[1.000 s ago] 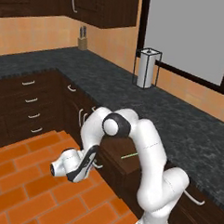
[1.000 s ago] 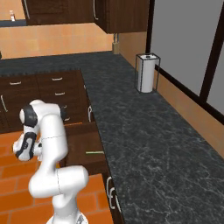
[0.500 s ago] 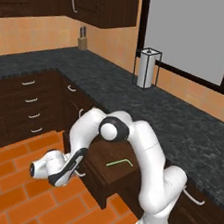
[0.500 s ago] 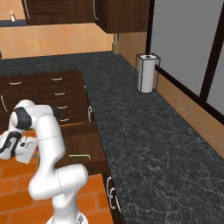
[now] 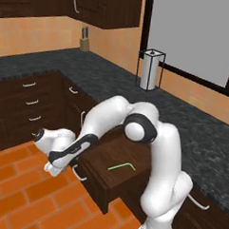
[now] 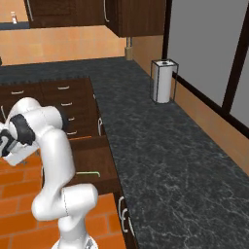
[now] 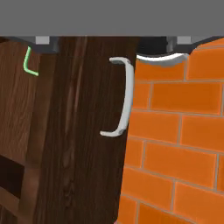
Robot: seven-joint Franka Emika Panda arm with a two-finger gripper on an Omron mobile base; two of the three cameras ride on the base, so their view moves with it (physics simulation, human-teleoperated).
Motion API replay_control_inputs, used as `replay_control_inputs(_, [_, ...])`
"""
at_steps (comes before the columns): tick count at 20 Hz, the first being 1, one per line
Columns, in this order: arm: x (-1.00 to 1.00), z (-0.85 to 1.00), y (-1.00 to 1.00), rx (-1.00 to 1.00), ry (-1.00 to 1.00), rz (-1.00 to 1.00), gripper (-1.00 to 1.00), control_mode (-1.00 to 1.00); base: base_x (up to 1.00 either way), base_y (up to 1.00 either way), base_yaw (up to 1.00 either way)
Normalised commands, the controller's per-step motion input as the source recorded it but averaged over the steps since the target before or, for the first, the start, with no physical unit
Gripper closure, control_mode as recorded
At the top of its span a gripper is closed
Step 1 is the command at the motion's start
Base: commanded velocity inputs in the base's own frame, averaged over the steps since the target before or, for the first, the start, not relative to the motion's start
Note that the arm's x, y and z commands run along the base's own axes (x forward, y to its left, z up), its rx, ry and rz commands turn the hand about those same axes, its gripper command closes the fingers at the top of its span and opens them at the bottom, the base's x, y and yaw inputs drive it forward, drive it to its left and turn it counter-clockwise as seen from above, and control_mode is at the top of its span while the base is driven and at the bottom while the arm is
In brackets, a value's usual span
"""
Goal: Take a straw from the drawer in front and place it inside the glass cup on the dining counter.
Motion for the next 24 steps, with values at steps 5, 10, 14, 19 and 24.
replay_control_inputs(5, [0.07,0.84,-0.76,0.25,0.12,-0.05,-1.0,-1.0,0.0,0.0,0.0])
replay_control_inputs(10, [0.42,0.3,-0.84,0.13,0.16,-0.09,-1.0,-1.0,0.0,0.0,0.0])
replay_control_inputs(14, [0.4,-0.07,-0.68,0.12,0.21,-0.03,-1.0,-1.0,0.0,0.0,0.0])
replay_control_inputs(19, [0.32,-0.51,-0.39,0.06,0.18,0.0,-1.0,-1.0,0.0,0.0,0.0])
replay_control_inputs(24, [0.06,-0.67,-0.02,0.06,0.12,0.01,-1.0,-1.0,0.0,0.0,0.0])
